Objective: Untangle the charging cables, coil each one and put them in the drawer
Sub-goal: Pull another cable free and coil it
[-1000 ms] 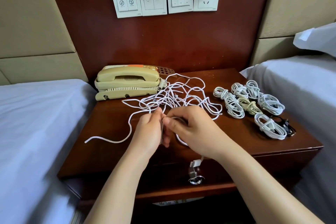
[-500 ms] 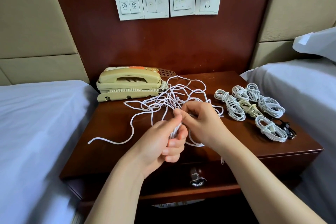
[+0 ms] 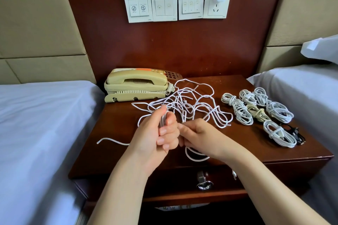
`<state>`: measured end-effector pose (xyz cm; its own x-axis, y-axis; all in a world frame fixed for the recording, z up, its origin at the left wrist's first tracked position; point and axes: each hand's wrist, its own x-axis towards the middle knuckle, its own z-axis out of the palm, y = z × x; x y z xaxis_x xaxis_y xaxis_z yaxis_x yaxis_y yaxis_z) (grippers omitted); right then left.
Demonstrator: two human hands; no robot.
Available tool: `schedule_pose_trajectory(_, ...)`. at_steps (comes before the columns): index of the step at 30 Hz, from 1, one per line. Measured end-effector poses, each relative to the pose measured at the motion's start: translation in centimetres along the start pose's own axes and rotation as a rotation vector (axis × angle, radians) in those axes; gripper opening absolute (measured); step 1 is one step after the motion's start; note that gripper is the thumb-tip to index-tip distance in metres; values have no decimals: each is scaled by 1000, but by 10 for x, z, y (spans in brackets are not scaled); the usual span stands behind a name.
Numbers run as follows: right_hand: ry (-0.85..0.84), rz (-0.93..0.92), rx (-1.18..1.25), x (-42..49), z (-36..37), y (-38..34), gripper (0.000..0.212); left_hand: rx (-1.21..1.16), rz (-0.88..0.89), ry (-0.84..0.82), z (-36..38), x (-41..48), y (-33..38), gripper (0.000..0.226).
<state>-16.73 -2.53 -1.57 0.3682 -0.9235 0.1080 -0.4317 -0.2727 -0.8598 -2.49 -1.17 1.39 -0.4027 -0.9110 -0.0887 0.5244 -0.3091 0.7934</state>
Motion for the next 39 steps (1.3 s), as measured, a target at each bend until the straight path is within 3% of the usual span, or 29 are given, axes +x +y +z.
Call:
schedule_pose_trajectory(7,-80,70,-192,-9,1,-15,45,-212,-17,70,-2,3,1,52)
schedule_pose_trajectory(12,-163,18,-401,-18,6,-23,37,-265,39,146,-1,6,1,47)
schedule_pose_trajectory(17,-195,-41,-563,-21,14,-29,31,-90,154,305,-1,17,-2,44)
schedule_pose_trajectory(24,-202,-121,-543,-21,11,-31,30,289,283,486,-10,26,-15,44)
schedule_pose_trajectory(32,-54,-191,-500,-22,-6,-30,34,877,413,535,-7,23,-21,47)
schedule_pose_trajectory(39,380,-340,-711,-20,-4,-23,18,1031,260,344,-6,19,-17,55)
